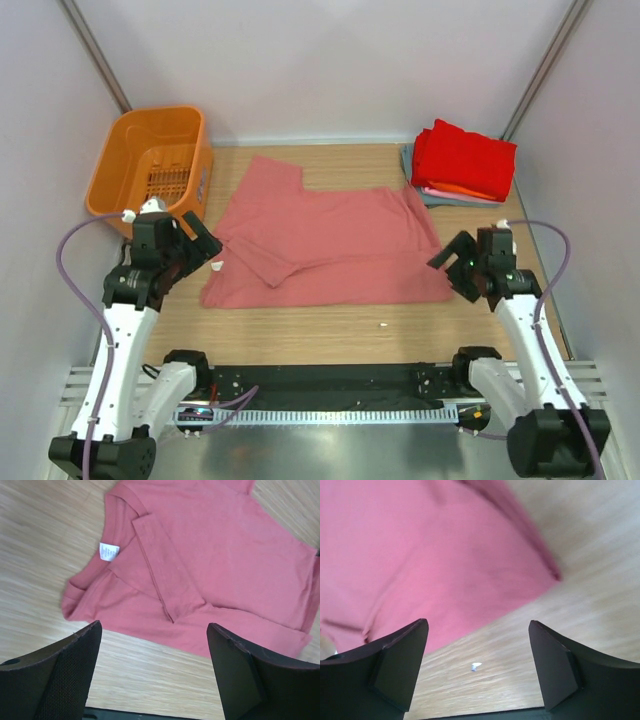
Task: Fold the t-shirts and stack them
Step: Fold the tshirt
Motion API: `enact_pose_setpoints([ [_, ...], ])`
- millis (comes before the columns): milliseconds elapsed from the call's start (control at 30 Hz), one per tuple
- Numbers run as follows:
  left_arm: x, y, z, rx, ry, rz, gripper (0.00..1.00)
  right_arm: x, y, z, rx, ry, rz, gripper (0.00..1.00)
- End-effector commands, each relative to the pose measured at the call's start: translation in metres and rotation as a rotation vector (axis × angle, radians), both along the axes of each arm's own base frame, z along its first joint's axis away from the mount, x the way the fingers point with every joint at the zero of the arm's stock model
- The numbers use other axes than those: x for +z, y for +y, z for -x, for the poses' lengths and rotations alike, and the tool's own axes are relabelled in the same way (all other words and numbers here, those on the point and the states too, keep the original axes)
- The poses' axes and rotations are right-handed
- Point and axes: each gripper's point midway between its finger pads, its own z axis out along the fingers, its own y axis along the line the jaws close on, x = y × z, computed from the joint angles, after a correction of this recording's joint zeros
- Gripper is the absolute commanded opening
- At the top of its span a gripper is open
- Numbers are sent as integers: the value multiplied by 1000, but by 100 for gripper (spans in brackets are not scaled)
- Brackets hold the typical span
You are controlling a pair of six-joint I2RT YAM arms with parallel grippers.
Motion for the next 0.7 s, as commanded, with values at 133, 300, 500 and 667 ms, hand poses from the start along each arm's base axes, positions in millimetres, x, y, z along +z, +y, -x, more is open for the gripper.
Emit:
enact_pose_setpoints([
  [133, -8, 25, 2, -51, 22, -208, 89, 122, 146, -60, 454, -382, 167, 77],
  [300, -5, 36, 1, 6, 0, -227, 89, 112, 282, -75, 853, -360, 341, 49],
  [500, 9, 51, 11, 91, -56, -261, 89, 68, 398, -79, 1192, -359, 402, 36],
  [667, 16, 55, 15, 117, -90, -264, 90, 36, 430, -82, 1300, -296, 499, 39],
])
